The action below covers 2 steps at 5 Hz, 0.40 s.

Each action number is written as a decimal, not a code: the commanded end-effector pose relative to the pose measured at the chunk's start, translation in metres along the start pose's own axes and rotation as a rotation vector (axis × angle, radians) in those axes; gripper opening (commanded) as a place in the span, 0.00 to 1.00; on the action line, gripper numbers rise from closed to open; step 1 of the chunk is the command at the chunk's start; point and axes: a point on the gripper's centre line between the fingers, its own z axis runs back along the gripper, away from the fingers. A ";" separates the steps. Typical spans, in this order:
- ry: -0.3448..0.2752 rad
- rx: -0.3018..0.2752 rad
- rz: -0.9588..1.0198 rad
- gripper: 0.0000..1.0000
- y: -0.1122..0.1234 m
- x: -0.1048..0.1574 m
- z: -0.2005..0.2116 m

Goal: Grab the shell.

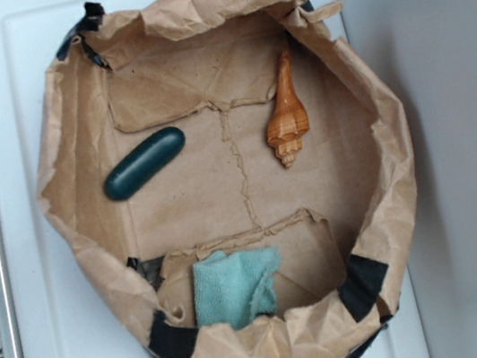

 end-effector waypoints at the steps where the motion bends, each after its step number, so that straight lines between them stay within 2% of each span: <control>1: 0.000 0.000 0.000 1.00 0.000 0.000 0.000; 2: -0.030 -0.037 -0.004 1.00 -0.014 0.028 -0.004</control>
